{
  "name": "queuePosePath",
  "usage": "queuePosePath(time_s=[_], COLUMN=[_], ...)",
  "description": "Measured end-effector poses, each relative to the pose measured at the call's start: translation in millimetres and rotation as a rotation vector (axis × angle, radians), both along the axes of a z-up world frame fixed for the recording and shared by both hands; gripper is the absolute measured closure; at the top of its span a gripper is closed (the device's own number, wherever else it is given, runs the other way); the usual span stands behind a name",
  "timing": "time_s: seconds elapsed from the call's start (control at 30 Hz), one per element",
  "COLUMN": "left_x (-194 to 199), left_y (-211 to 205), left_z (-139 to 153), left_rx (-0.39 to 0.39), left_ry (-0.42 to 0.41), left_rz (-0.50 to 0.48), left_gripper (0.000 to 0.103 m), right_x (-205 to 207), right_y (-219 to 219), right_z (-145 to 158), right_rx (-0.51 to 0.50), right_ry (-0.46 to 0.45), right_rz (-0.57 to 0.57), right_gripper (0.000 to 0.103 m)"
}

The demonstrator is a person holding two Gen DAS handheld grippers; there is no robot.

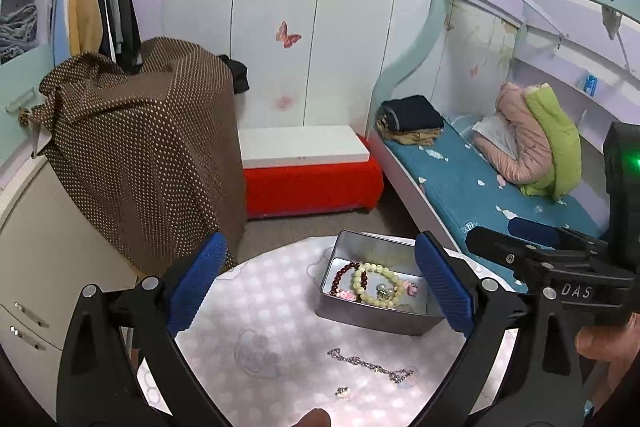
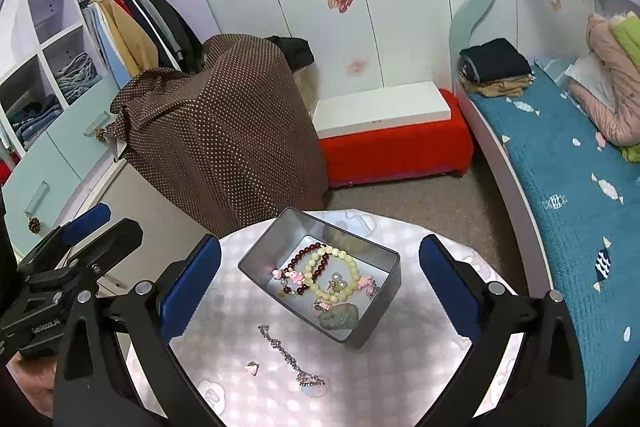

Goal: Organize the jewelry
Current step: 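Withdraw both grippers from the box back over the table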

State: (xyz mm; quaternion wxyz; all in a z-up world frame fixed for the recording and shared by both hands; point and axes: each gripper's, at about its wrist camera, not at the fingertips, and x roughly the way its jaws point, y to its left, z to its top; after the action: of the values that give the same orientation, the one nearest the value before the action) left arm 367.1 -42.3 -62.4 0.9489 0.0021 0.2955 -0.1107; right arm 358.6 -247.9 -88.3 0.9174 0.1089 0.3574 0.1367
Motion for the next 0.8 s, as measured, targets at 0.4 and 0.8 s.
queuePosePath(time_s=[0.4, 0.8], left_x=[-55, -98], left_y=[6, 18], left_z=[26, 6], left_rx=[0.0, -0.008], left_ry=[-0.088, -0.082], left_rz=[0.015, 0.04], left_gripper=[0.007, 0.006], right_x=[-52, -106], right_y=[-3, -8], right_z=[32, 30], right_rx=[-0.013, -0.092], right_ry=[-0.12, -0.189], right_rz=[-0.009, -0.036], right_gripper=[0.008, 0.008])
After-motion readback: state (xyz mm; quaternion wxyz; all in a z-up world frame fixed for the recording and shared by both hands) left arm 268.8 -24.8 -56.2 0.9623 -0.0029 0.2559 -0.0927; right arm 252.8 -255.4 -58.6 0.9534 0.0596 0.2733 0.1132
